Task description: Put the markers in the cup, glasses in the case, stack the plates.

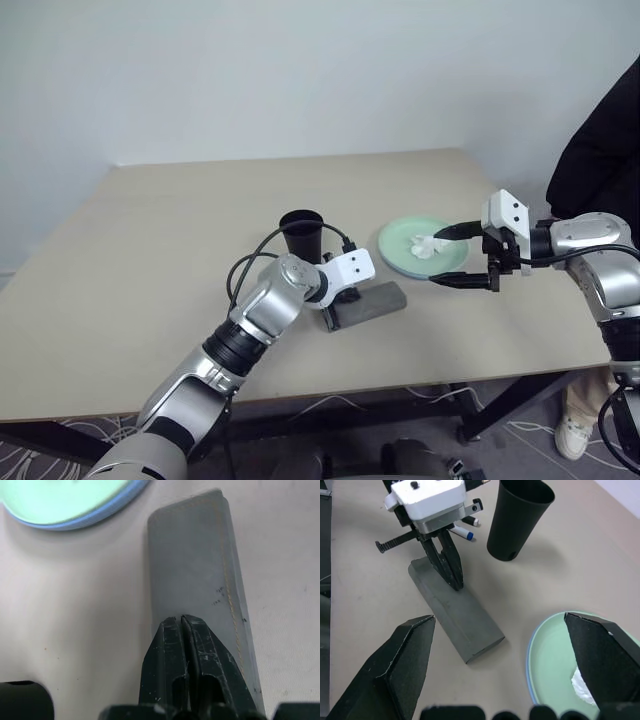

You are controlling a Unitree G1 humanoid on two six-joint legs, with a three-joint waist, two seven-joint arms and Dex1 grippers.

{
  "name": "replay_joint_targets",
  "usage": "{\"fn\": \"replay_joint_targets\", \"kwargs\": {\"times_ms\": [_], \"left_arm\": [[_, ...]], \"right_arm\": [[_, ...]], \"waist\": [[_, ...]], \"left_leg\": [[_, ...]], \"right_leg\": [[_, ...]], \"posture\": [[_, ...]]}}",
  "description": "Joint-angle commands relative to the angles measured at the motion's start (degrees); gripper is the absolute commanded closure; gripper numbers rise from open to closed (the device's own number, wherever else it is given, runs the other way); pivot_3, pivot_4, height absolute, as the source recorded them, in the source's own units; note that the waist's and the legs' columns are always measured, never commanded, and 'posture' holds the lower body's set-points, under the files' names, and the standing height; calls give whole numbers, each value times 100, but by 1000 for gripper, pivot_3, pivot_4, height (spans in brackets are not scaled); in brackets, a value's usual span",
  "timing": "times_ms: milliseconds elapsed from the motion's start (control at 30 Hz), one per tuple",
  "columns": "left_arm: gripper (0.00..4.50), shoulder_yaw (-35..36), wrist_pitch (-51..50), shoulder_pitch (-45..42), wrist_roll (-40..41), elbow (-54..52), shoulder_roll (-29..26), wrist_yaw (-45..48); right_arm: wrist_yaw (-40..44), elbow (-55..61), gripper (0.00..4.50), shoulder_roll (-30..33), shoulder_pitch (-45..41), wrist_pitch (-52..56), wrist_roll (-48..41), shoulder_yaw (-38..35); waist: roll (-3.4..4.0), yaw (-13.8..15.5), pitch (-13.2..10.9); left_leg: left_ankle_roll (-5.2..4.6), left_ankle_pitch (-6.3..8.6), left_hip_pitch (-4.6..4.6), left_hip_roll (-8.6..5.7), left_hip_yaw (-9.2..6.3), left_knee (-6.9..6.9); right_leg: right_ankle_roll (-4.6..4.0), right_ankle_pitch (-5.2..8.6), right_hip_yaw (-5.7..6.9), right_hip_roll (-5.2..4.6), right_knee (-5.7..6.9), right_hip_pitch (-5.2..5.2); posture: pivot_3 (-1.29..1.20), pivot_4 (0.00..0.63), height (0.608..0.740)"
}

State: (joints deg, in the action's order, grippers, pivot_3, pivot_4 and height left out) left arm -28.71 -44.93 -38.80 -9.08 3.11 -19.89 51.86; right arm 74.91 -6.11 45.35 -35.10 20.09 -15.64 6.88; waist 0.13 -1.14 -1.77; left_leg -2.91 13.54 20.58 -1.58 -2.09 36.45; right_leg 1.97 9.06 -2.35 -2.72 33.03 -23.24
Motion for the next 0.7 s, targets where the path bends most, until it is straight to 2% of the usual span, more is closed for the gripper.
{"fn": "replay_joint_targets", "kwargs": {"times_ms": [33,133,233,433,600,700], "left_arm": [[4450,742,-6,-149,485,-393,-80,10],[4450,1028,-434,-110,927,-808,-293,277],[3914,1265,-975,87,1333,-1472,-853,571],[1827,1538,-1425,414,1847,-1994,-1849,773],[121,1649,-1347,408,1993,-1768,-2239,661],[57,1496,-1199,286,1824,-1495,-2394,538]], "right_arm": [[17,4,0,-12,-152,-69,-23,-72],[27,10,0,0,-156,-69,-30,-66],[45,-17,0,6,-170,-86,-17,-55],[98,-163,0,-24,-259,-174,10,-11],[151,-293,0,-90,-371,-256,32,56],[185,-358,0,-136,-434,-295,51,93]], "waist": [[0,0,0],[0,-12,0],[0,-17,0],[0,-5,-1],[-1,-11,-1],[-2,-8,-1]], "left_leg": [[0,0,1,0,0,0],[0,0,2,2,1,-5],[0,0,-1,0,0,-11],[0,0,-7,6,0,-12],[0,0,-3,12,3,0],[1,0,-4,12,4,0]], "right_leg": [[0,0,0,0,0,-1],[1,-1,-1,0,2,-6],[2,-1,0,1,2,-7],[-2,1,1,2,2,-4],[-2,2,1,0,-1,-1],[-2,2,1,-1,-1,0]], "posture": [[0,0,727],[0,0,727],[0,0,727],[0,0,727],[0,0,727],[0,0,727]]}}
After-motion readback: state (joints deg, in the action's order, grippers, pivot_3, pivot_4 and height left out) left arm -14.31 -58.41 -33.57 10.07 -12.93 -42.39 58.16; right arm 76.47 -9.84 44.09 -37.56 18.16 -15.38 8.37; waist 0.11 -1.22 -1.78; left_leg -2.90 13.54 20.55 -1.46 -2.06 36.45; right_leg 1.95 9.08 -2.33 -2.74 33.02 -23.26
